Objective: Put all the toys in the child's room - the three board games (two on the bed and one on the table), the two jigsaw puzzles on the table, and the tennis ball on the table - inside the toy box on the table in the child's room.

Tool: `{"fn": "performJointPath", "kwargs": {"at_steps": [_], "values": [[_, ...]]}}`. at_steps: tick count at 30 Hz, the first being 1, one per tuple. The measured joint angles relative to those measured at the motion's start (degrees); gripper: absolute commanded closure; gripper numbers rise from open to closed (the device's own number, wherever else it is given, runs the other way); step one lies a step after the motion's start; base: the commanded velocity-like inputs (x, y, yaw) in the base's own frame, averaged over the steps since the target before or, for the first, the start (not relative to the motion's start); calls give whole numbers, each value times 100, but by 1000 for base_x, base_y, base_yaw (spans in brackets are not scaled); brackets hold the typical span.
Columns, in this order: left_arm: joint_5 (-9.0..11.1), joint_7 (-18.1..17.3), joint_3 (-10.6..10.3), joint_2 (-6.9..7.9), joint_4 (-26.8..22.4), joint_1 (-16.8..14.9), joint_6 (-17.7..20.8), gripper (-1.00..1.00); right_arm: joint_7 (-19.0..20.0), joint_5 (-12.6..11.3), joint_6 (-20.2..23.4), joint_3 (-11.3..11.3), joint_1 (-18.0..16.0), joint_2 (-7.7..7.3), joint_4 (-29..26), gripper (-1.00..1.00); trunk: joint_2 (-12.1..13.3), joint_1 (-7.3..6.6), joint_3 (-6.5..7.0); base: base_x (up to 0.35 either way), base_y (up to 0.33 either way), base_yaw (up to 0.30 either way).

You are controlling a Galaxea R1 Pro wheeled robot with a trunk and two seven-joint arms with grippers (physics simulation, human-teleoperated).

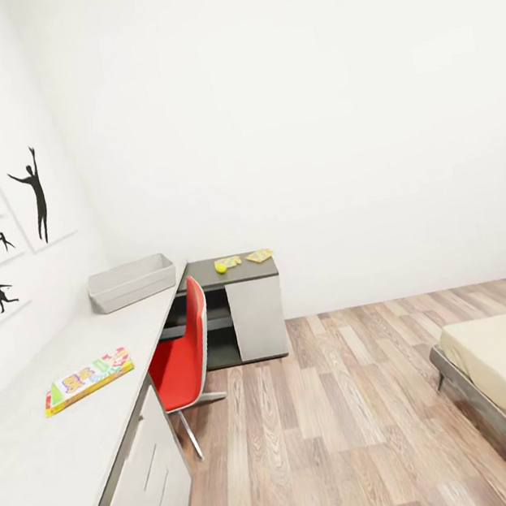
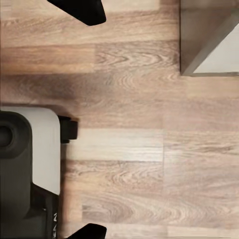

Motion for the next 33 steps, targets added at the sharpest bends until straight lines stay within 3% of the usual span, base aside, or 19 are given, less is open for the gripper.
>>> {"fn": "performJointPath", "kwargs": {"at_steps": [3, 8, 16, 22, 25, 33], "values": [[4, 21, 5, 18, -3, -313, 133, -100, -42, -308, 541, -63, -491, -91, -41, -100, 120, -66, 53, 0, 0, 0], [7, 19, 14, 47, 5, -511, 171, -100, -228, -584, 798, -106, -828, -133, -60, -100, 321, -176, 143, 0, 0, 0], [8, -14, 188, 88, 21, -572, 132, -100, -324, -689, 457, -118, -926, -196, -66, -100, 642, -352, 286, 0, 0, 0], [0, -35, 272, 126, 91, -576, -181, -100, -330, -704, 344, -119, -933, -198, -67, -100, 883, -484, 394, 0, 0, -23], [-21, -40, 283, 132, 259, -573, -401, -100, -341, -708, 259, -121, -929, -168, -67, -100, 1003, -550, 448, 0, 0, -174], [-50, -58, 266, 124, 395, -572, -509, -100, -365, -711, 44, -122, -927, -132, -60, -100, 1325, -726, 592, 0, 0, -253]]}}
